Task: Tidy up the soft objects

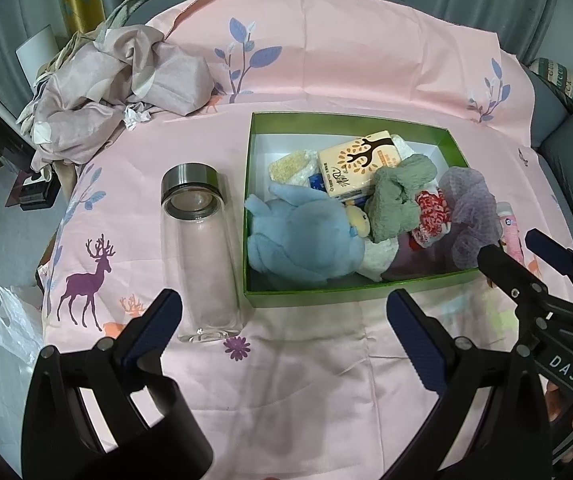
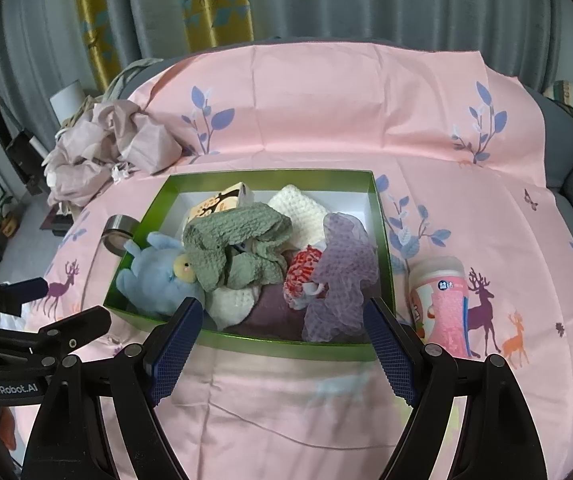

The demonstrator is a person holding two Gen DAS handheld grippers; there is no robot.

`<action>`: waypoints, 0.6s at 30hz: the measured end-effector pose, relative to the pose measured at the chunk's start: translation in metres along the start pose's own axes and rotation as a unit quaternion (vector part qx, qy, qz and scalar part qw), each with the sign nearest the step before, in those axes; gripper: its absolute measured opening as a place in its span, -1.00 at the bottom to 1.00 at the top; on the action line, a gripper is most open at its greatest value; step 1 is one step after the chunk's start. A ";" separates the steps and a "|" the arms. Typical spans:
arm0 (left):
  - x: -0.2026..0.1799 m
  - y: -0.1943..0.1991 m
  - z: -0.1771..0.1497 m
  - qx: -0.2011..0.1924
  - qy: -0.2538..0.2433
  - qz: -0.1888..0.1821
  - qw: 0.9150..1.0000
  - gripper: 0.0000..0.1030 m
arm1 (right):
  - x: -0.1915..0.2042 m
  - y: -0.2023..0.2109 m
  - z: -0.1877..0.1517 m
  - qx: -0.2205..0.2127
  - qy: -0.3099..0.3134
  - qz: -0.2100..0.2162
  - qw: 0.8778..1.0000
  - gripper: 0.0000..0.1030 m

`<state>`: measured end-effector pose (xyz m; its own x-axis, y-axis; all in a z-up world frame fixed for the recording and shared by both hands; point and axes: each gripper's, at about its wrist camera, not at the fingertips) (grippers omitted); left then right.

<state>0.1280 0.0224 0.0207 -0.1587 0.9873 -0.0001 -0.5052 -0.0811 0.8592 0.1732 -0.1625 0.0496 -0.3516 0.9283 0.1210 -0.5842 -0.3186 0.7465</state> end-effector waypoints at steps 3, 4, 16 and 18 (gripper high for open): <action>0.001 -0.002 0.001 0.004 0.005 -0.007 1.000 0.98 | 0.000 0.000 0.000 0.000 -0.002 0.000 1.000 0.61; 0.000 -0.002 0.002 0.004 0.007 -0.009 1.000 0.98 | 0.000 -0.001 0.000 0.001 -0.003 0.001 1.000 0.61; -0.003 -0.005 0.004 -0.002 0.008 -0.013 1.000 0.98 | 0.001 -0.008 -0.002 0.002 -0.007 0.001 1.000 0.61; -0.004 -0.006 0.005 -0.003 0.007 -0.012 1.000 0.98 | 0.000 -0.009 -0.002 0.002 -0.008 0.002 1.000 0.61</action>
Point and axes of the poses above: each gripper's, at about its wrist camera, not at the fingertips, and y roughly against the way its jaws point, x to its left, z to its top, and after that the axes turned 4 degrees about z, right-handed
